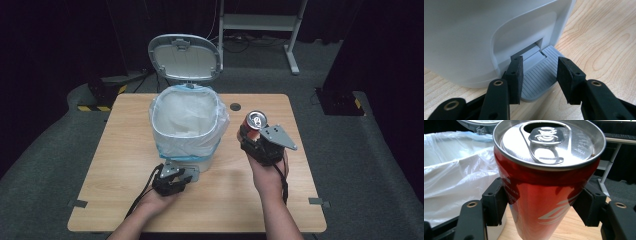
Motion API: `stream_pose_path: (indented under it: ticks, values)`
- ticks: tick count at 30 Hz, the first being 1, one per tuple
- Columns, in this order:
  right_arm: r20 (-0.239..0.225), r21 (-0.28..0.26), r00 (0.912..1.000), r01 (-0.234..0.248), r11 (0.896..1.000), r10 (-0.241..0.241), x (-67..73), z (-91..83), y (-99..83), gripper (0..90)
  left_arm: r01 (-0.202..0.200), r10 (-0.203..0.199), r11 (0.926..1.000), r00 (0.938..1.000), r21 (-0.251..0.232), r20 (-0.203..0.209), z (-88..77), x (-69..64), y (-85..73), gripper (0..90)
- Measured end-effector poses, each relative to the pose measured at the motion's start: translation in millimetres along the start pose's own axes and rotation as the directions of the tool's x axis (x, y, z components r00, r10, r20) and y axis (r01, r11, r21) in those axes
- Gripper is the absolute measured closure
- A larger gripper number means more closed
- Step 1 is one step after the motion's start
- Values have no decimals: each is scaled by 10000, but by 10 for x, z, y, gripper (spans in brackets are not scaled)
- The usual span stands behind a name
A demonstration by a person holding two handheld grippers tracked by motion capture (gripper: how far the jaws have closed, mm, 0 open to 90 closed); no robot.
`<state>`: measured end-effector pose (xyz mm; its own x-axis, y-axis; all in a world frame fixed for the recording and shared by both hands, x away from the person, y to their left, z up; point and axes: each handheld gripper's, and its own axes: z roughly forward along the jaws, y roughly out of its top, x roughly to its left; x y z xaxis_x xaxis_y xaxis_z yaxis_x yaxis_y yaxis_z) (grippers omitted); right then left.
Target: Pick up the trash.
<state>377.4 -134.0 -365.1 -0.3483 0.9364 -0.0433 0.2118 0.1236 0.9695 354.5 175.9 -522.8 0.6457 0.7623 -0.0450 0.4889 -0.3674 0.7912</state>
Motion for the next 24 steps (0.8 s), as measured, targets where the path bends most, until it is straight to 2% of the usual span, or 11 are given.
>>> stream_pose_path:
  ticks: [4,11,24]
  values:
    - [-33,-206,10000,-68,9998,68,32,-14,52,337,-32,32,10000,10000,6,-32,0,-4,-1,564]
    - [-143,-480,9998,98,9988,-105,102,-48,207,338,-7,7,10000,10000,-4,-7,0,0,-1,564]
    - [7,-1258,9992,395,9913,-397,174,-123,568,339,-2,2,10000,10000,-9,-15,1,-1,0,565]
